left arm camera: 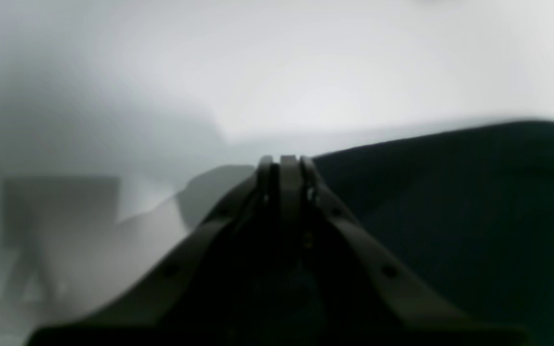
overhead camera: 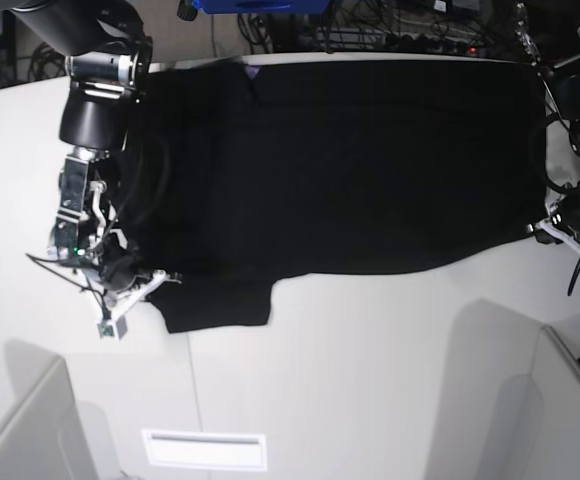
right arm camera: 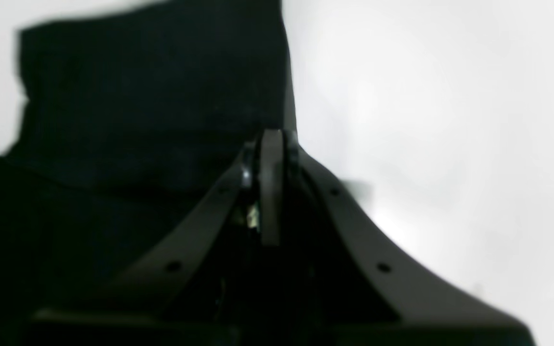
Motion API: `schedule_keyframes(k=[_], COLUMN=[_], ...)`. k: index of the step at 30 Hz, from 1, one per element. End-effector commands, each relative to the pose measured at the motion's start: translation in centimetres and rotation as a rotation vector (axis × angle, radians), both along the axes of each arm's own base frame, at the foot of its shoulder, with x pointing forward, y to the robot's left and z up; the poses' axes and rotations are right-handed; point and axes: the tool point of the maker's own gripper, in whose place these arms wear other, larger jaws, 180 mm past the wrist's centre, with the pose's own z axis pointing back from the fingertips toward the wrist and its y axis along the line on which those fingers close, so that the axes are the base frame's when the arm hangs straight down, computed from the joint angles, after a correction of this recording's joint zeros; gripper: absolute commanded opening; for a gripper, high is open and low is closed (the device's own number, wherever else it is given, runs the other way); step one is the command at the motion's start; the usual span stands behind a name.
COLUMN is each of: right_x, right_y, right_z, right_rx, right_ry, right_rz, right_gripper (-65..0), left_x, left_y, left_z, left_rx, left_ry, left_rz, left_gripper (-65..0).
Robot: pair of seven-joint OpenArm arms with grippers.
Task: Fold the T-shirt properly
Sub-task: 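Lift both corners and fold them over onto the held shirt edge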
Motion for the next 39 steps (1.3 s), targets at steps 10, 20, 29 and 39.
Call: schedule_keyframes(k=[10, 20, 29, 39], right_x=[-2.2, -6.2, -9.7, -13.5], right_y=[-0.7, -0.9, -0.6, -1.9], right_z=[3.3, 5.0, 6.0, 4.9], right_rx=[-0.069, -0.128, -0.165, -0.185], right_ry=[-0.055, -0.055, -0.042, 0.005], right_rz=[0.024, 0.038, 0.053, 0.018], right_gripper=[-65.0, -65.0, -65.0, -65.0], left_x=[-2.9, -6.3, -6.8, -10.0], left_y=[0.6, 1.9, 1.1, 1.3], left_z=[5.3, 5.5, 7.5, 5.5], left_rx=[-0.064, -0.013, 0.03, 0.038], left_ry=[-0.179, -0.147, -0.112, -0.018], left_rz=[0.01, 0.027, -0.033, -0.033], left_gripper=[-65.0, -65.0, -65.0, -65.0])
